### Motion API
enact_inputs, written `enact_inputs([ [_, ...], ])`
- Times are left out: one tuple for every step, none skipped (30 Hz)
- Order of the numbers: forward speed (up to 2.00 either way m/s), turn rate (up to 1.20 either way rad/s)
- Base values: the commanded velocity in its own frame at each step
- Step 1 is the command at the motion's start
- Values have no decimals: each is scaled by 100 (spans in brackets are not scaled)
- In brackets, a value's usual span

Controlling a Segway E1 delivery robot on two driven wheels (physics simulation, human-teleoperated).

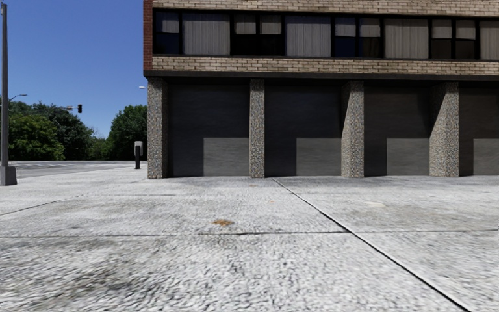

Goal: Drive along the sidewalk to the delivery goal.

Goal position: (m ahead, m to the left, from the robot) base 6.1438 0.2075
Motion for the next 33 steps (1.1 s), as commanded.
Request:
enact_inputs([
  [187,0],
  [187,0],
  [187,0],
  [187,0],
  [187,0],
  [187,0],
  [187,0],
  [187,0],
  [187,0],
  [187,0],
  [187,0],
  [187,0],
  [187,0],
  [187,0],
  [190,0],
  [192,0],
  [194,0],
  [194,0],
  [196,0],
  [196,0],
  [196,0],
  [196,0],
  [196,0],
  [197,0],
  [200,0],
  [200,0],
  [200,0],
  [200,0],
  [200,0],
  [200,0],
  [200,0],
  [200,16],
  [200,16],
])
